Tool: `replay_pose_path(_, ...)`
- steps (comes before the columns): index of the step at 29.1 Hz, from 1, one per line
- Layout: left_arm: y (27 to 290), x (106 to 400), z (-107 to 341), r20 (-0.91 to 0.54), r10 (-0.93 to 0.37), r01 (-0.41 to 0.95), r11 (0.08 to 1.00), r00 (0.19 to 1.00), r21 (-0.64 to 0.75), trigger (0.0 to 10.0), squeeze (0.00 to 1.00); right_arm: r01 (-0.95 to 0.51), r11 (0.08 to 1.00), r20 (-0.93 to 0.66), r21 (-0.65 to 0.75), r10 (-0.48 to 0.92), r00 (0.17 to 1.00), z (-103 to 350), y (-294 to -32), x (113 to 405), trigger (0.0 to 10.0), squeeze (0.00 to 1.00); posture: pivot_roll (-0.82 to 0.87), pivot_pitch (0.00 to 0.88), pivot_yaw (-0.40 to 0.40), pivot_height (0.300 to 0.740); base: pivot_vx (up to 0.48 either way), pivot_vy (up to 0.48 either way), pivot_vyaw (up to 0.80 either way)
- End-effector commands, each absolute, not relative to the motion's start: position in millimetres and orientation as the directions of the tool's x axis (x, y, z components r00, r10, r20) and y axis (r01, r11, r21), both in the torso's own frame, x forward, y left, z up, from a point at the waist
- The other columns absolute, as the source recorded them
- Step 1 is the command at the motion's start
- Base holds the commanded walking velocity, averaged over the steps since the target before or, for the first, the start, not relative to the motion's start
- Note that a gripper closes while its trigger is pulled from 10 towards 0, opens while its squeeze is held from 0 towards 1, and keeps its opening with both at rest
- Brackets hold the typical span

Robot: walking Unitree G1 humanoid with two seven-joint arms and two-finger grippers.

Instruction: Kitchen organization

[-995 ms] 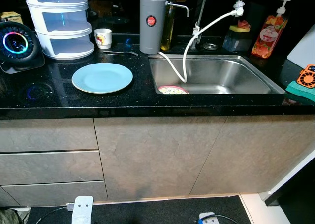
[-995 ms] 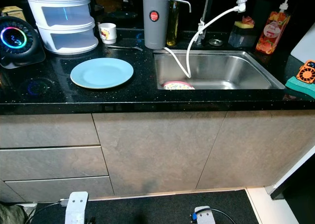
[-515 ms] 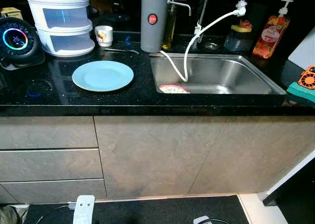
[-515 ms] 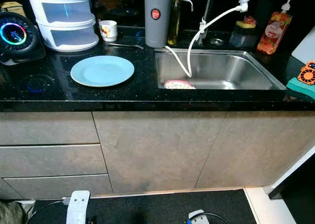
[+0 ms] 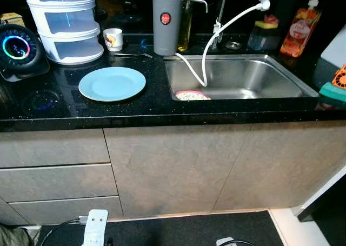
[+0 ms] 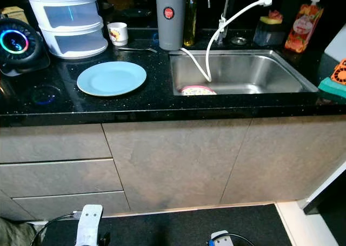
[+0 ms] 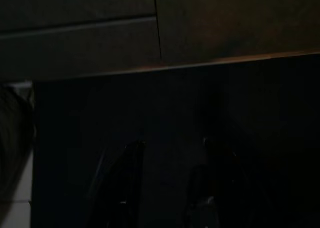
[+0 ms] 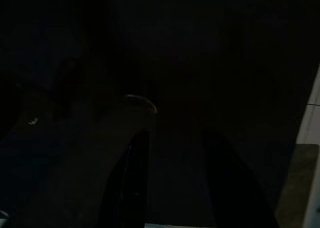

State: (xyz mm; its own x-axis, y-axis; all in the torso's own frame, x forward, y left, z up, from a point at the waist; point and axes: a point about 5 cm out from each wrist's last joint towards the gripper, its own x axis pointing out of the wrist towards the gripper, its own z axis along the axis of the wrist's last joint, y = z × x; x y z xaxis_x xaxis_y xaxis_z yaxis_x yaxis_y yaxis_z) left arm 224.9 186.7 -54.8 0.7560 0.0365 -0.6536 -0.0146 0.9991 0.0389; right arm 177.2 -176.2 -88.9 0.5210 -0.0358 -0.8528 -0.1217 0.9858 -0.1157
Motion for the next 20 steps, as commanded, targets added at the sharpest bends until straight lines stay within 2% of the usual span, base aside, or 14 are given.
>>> replay_pose_path(1,191.3,219.5,-58.5,-0.679,0.036,0.006,0.998,0.733,0.060,10.0,0.00,-0.104,0.988,-0.856,-0.110,-0.041,0.515,-90.0,-174.7,175.3,10.0,0.00,0.07,0.080,0.026,0.740,0.000,0.000,0.00)
replay_pose_path(20,192.8,219.4,-59.3,-0.686,0.060,-0.046,0.998,0.725,0.039,10.0,0.00,-0.120,0.985,-0.853,-0.122,-0.042,0.521,-87.5,-168.9,182.4,10.0,0.00,0.07,0.067,0.005,0.740,0.000,0.000,0.00)
